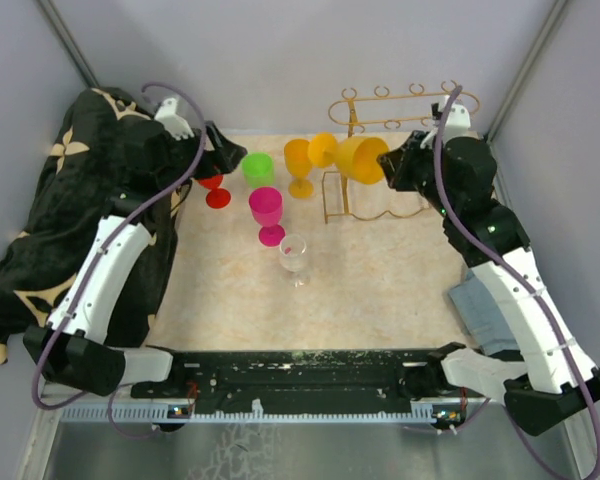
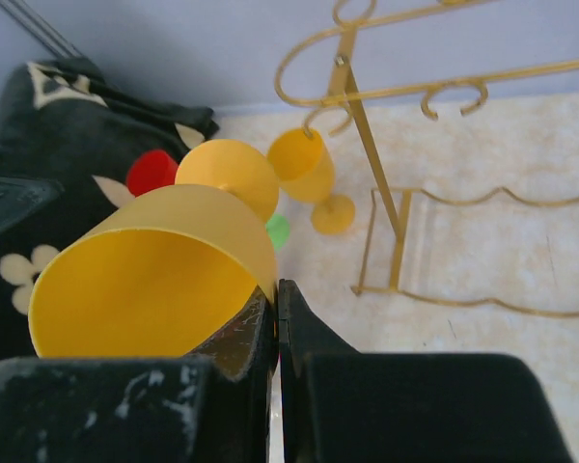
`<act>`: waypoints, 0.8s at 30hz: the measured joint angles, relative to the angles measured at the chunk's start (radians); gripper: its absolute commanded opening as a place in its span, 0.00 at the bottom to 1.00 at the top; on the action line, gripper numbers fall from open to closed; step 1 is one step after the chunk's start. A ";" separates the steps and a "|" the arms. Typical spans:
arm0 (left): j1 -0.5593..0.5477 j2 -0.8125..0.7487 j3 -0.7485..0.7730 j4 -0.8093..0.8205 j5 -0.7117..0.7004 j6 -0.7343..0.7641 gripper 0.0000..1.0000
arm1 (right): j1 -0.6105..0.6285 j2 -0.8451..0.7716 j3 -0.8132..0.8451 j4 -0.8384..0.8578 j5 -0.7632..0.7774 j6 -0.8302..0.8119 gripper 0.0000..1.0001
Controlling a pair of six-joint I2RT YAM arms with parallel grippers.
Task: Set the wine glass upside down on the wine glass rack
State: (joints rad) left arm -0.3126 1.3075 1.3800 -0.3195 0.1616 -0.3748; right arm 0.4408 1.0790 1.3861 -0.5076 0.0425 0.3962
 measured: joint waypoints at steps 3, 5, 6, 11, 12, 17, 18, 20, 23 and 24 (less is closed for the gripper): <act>0.100 -0.004 -0.001 0.039 0.089 -0.051 0.92 | -0.034 0.005 0.037 0.068 -0.061 0.028 0.00; 0.135 -0.004 -0.005 0.072 0.134 -0.081 0.92 | -0.084 0.011 0.051 0.140 -0.143 0.074 0.00; 0.141 -0.004 -0.010 0.092 0.160 -0.097 0.92 | -0.117 0.017 0.056 0.179 -0.183 0.103 0.00; 0.162 -0.004 -0.056 0.239 0.303 -0.193 0.89 | -0.241 0.110 0.079 0.401 -0.381 0.265 0.00; 0.167 -0.002 -0.061 0.267 0.332 -0.218 0.89 | -0.247 0.137 0.084 0.440 -0.417 0.293 0.00; 0.190 0.028 -0.068 0.479 0.487 -0.346 0.90 | -0.248 0.263 0.088 0.640 -0.599 0.451 0.00; 0.192 0.034 -0.073 0.526 0.513 -0.375 0.90 | -0.248 0.283 0.088 0.682 -0.633 0.484 0.00; 0.196 0.054 -0.087 0.649 0.568 -0.450 0.89 | -0.248 0.325 0.088 0.779 -0.698 0.557 0.00; 0.196 0.098 -0.096 0.827 0.636 -0.579 0.85 | -0.248 0.379 0.088 0.924 -0.782 0.664 0.00; 0.197 0.114 -0.100 0.884 0.651 -0.619 0.84 | -0.248 0.391 0.088 0.961 -0.803 0.695 0.00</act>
State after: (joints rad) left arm -0.1158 1.4216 1.2804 0.5644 0.8127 -0.9936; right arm 0.1928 1.4700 1.4742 0.4538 -0.7609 1.0908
